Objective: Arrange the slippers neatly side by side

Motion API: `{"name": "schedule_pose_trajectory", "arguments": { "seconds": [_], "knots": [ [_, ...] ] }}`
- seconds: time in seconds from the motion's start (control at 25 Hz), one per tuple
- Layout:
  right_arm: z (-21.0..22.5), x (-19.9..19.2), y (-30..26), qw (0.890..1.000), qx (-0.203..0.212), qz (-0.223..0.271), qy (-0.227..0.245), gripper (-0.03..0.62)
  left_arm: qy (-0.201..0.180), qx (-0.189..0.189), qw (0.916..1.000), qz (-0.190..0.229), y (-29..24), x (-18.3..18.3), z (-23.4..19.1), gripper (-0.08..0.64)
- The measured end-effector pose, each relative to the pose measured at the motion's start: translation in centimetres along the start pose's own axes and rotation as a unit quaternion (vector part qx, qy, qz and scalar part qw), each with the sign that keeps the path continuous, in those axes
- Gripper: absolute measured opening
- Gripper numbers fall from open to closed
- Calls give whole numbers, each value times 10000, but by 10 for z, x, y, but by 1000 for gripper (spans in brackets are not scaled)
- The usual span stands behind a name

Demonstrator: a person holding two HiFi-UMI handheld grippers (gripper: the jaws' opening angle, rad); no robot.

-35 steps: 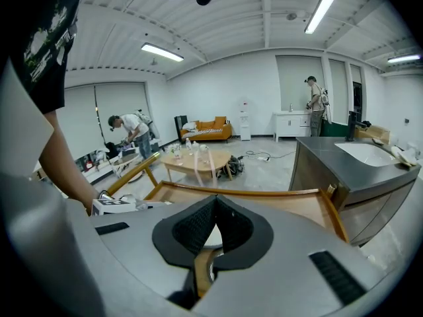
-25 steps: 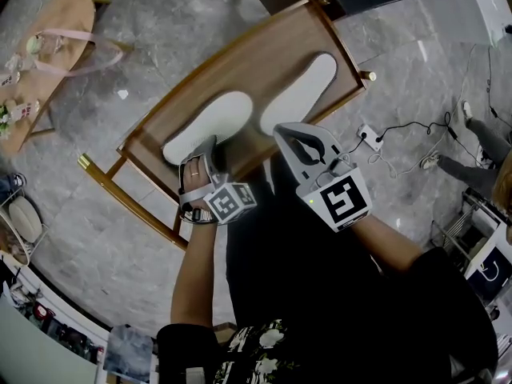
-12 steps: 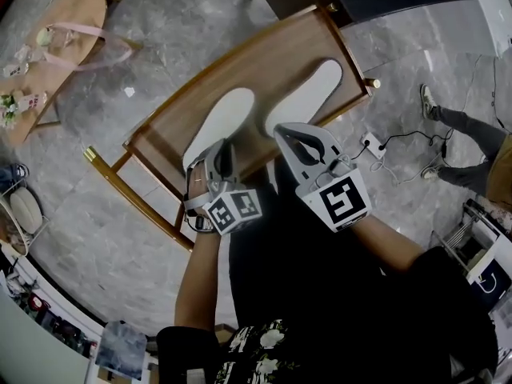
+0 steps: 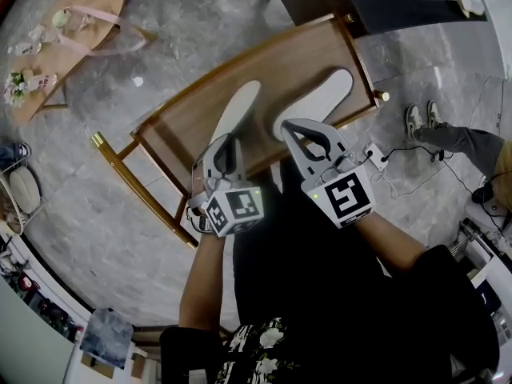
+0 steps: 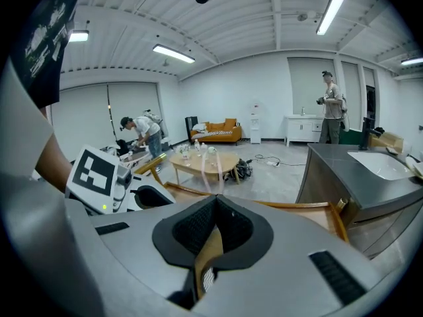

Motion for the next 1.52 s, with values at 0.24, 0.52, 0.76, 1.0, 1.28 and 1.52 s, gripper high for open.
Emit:
{"name": "schedule_pose_trajectory", "arguments": {
  "seconds": [0.24,0.52,0.76,1.0,1.28,1.52],
  "knots": [
    [2,0,-11,9997,226,-53,98,-2,1764,256,9836,264,10,8,-21,29],
    [11,-3,-16,9995,215,-172,-182,-2,4436,-245,8914,899,5,-2,-38,29],
    [16,-5,-20,9992,288,-275,-47,-2,5072,-237,8560,970,-3,-20,-46,29],
    [15,-8,-26,9983,399,-399,-125,-2,5038,-119,8613,651,-9,-38,-43,31],
    [16,-12,-35,9973,472,-528,-183,-2,4884,343,8713,339,-9,-59,-50,31],
    [13,-13,-45,9968,548,-565,-169,-2,4337,783,8976,-69,-14,-73,-48,37]
  ]
}}
Point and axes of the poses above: the fingertips, and each gripper's own axes: y backward along the fingers, z to its right, x out of its top, the point moved 7 cm from there along y, backward along the fingers, and after that the axes turned 4 degrees about z, right-handed, at the moved point
